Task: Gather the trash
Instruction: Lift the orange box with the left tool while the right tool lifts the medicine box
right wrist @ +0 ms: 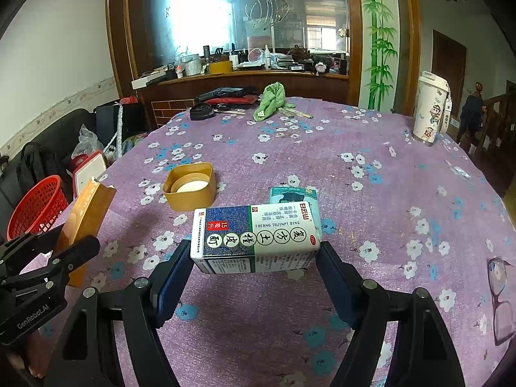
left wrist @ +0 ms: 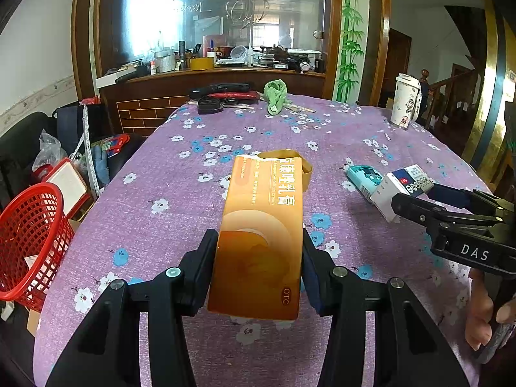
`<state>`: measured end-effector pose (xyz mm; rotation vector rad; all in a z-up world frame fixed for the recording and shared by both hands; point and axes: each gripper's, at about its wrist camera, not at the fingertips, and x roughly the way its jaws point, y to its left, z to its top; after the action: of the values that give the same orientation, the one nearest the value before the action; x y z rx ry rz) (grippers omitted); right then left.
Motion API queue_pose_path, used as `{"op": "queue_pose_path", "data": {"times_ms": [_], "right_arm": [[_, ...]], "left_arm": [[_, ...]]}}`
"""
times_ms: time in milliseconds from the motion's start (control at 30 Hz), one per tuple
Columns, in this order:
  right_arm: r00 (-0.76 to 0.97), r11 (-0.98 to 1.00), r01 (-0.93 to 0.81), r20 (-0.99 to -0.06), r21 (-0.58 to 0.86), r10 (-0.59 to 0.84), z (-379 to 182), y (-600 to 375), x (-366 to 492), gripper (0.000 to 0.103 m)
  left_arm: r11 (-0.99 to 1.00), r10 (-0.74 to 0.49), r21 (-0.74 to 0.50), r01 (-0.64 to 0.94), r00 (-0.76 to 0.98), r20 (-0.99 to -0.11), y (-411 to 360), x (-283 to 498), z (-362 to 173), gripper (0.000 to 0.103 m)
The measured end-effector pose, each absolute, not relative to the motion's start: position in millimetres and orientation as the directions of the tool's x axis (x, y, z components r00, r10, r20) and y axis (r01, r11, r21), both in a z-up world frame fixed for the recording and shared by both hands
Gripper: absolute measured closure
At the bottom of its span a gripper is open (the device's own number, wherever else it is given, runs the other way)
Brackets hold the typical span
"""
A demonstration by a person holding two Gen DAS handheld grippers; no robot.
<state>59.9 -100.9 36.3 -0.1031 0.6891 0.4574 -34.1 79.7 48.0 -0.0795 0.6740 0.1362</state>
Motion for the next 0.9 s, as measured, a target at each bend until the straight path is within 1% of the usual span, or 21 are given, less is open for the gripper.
{"op": "queue_pose_path", "data": {"times_ms": [900], "right_arm": [[0.675, 0.891, -0.45, -0.634, 0.053, 0.378, 33.8, -100.6, 60.6, 0.022]], "left_arm": [[0.987, 0.109, -0.021, -0.157, 0.771, -0.627, 81.5, -36.4, 48.0, 0.056]]}}
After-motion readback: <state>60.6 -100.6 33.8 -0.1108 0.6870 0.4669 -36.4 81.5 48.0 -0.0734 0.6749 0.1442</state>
